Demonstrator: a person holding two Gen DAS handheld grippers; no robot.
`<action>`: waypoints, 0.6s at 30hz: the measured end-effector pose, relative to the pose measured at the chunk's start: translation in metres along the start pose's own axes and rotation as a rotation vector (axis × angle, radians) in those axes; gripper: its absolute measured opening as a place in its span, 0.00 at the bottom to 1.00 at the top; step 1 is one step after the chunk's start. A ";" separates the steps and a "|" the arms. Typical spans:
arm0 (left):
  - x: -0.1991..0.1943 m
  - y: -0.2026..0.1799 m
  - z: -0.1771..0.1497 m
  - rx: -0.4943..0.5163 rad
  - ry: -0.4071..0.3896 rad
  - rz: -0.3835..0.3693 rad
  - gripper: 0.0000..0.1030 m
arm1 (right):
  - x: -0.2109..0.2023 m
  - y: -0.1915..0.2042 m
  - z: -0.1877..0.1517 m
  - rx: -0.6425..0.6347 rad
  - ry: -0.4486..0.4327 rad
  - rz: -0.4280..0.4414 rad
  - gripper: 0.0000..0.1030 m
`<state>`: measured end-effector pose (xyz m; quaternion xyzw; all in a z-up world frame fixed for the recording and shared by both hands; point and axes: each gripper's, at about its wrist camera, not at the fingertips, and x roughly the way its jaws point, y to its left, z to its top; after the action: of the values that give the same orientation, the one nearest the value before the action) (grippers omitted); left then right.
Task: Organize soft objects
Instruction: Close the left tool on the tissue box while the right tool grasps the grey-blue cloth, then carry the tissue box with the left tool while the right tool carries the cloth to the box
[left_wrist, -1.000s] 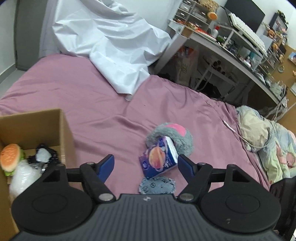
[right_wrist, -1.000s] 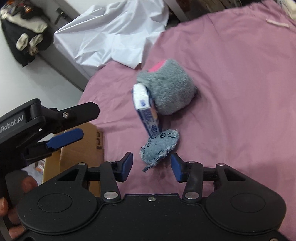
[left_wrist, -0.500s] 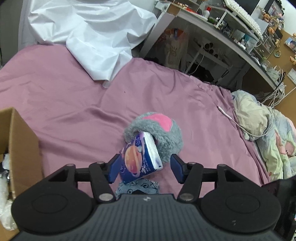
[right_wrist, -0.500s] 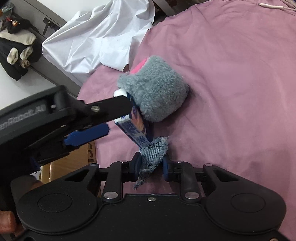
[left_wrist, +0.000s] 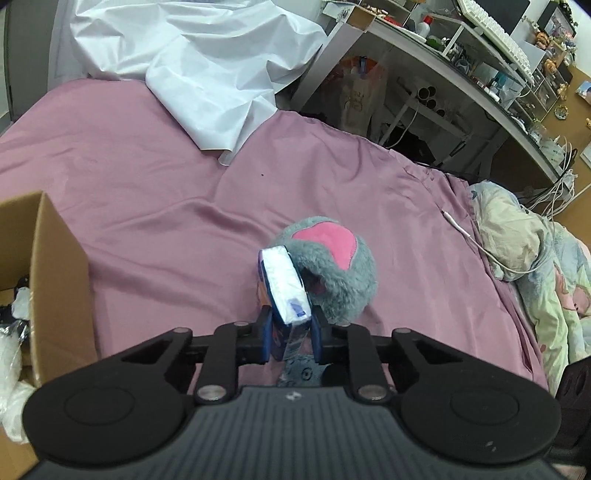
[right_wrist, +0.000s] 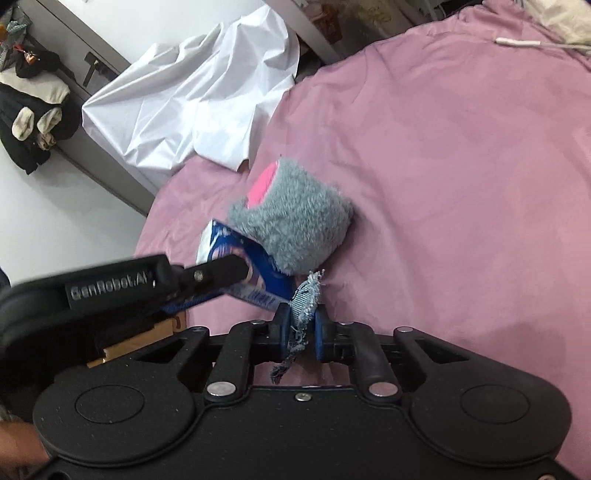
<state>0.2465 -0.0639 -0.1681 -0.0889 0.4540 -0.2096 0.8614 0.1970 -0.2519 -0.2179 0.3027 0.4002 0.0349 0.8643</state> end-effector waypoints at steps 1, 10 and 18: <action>-0.004 0.000 0.000 0.003 -0.008 -0.002 0.19 | -0.004 0.002 0.000 -0.006 -0.007 0.000 0.13; -0.038 -0.007 -0.003 0.018 -0.068 -0.012 0.17 | -0.026 0.019 0.006 -0.041 -0.061 0.006 0.13; -0.067 -0.004 -0.008 0.006 -0.109 0.007 0.17 | -0.042 0.039 0.005 -0.084 -0.098 0.017 0.13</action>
<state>0.2050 -0.0379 -0.1213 -0.0962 0.4063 -0.2029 0.8857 0.1788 -0.2352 -0.1655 0.2707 0.3530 0.0440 0.8945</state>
